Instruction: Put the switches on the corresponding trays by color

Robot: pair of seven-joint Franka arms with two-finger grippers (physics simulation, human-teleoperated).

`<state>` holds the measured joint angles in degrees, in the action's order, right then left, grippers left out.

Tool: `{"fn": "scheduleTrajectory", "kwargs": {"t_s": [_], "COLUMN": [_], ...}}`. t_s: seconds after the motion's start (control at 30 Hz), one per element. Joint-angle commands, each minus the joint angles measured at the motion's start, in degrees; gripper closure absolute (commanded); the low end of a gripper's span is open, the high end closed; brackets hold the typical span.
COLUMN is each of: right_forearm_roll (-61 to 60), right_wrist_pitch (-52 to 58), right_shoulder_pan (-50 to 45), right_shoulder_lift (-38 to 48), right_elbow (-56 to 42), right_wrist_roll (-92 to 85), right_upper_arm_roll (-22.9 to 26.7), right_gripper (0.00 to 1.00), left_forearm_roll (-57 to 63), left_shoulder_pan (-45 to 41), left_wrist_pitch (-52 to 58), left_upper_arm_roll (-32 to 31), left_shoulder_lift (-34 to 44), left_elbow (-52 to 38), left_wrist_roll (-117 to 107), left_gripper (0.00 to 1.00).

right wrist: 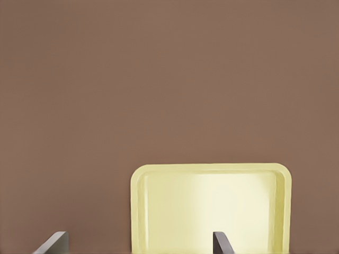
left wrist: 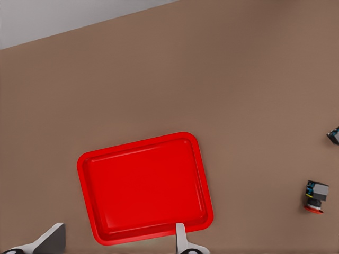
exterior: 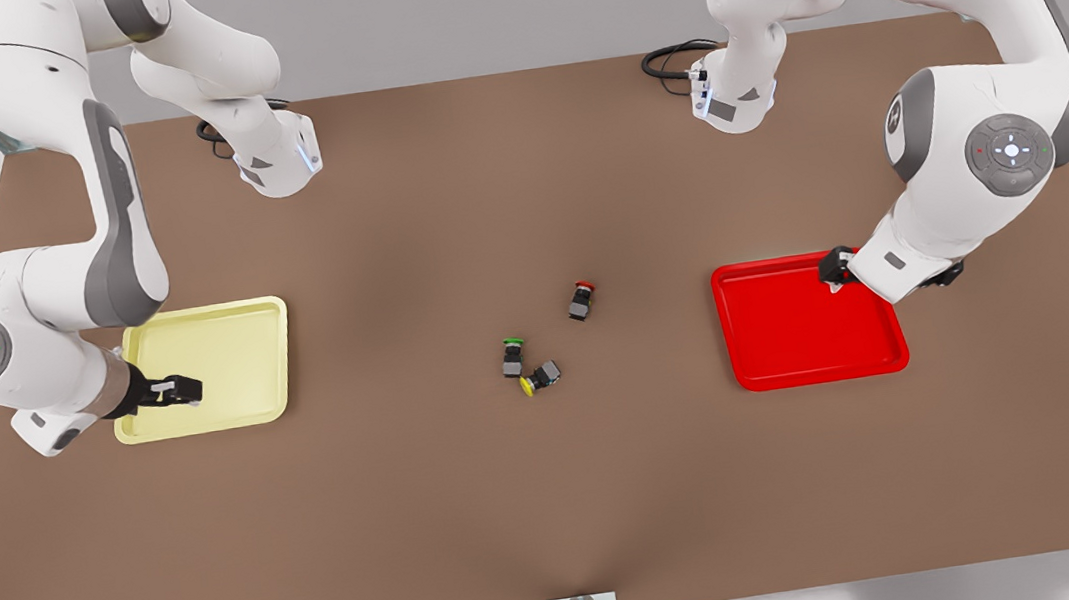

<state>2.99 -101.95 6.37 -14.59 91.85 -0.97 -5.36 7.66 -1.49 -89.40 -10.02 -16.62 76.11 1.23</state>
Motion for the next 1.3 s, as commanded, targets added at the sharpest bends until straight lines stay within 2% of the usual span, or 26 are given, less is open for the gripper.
{"fn": "scheduleTrajectory", "kwargs": {"t_s": [0.0, 0.23, 0.33, 0.43, 0.5, 0.53, 0.57, 0.6, 0.63, 0.77, 0.9, 0.97, 1.17, 1.27], "right_forearm_roll": [0.0, 2.2, 1.6, 1.0, -3.3, -3.3, -3.3, -2.8, -2.8, -3.5, -4.0, -4.4, -6.2, -6.2], "right_wrist_pitch": [-0.1, 0.0, -0.4, -0.7, -1.0, -4.9, -7.9, -11.2, -11.3, -11.4, -14.9, -16.6, -18.0, -17.1], "right_shoulder_pan": [0.0, -0.9, -1.6, -11.2, -15.6, -15.8, -16.7, -18.8, -19.3, -27.6, -31.7, -31.8, -35.5, -38.2], "right_shoulder_lift": [0.0, 0.9, -0.2, -6.1, -9.7, -11.1, -13.1, -13.4, -13.7, -28.2, -34.1, -34.3, -39.3, -40.4], "right_elbow": [0.0, -1.4, -1.9, -6.9, -9.8, -10.1, -9.4, -7.6, -7.9, -27.5, -31.7, -31.6, -31.6, -31.8], "right_wrist_roll": [0.0, -0.4, 0.3, 11.4, 11.6, 6.0, -3.3, -9.2, -16.1, -40.6, -58.7, -70.3, -74.7, -69.7], "right_upper_arm_roll": [0.0, 2.5, 1.8, 1.8, 1.7, -3.7, -6.5, -6.6, -8.8, -10.2, -12.5, -13.1, -12.3, -8.9], "right_gripper": [0.0, 0.0, 0.0, 0.0, 0.0, 0.0, 0.0, 0.0, 0.0, 0.0, 0.0, 0.0, 0.0, 0.0], "left_forearm_roll": [0.1, -0.1, -0.2, -0.2, -0.1, 0.0, 0.2, 0.5, 0.5, 0.4, 0.4, 0.4, 0.4, 0.0], "left_shoulder_pan": [0.0, 0.0, 0.0, 0.0, 0.0, 0.0, 0.1, 0.2, 0.2, 0.0, 0.0, 0.1, 0.2, 0.2], "left_wrist_pitch": [0.0, 1.4, 1.4, 1.4, 2.4, 3.5, 3.7, 3.4, 4.0, 5.0, 5.0, 5.0, 4.8, 4.8], "left_upper_arm_roll": [0.0, -0.1, -0.1, 0.0, 0.2, 0.5, 1.4, 1.5, 1.7, 1.6, 1.7, 1.7, 1.7, 1.7], "left_shoulder_lift": [0.0, 0.1, 0.1, 0.4, 0.8, 0.9, 0.8, 0.4, 0.6, 0.6, 0.3, 0.2, -0.4, -0.7], "left_elbow": [0.0, 0.2, 0.4, 0.3, 0.1, 0.0, 0.0, 0.0, 0.0, 0.1, 0.1, 0.1, 0.1, 0.1], "left_wrist_roll": [0.0, 0.4, 0.4, 0.3, -0.2, -0.4, 0.1, 0.4, 0.5, -0.3, -0.4, -0.4, -0.5, -0.4], "left_gripper": [0.0, 0.0, 0.0, 0.0, 0.0, 0.0, 0.0, 0.0, 0.0, 0.0, 0.0, 0.0, 0.0, 0.0]}}
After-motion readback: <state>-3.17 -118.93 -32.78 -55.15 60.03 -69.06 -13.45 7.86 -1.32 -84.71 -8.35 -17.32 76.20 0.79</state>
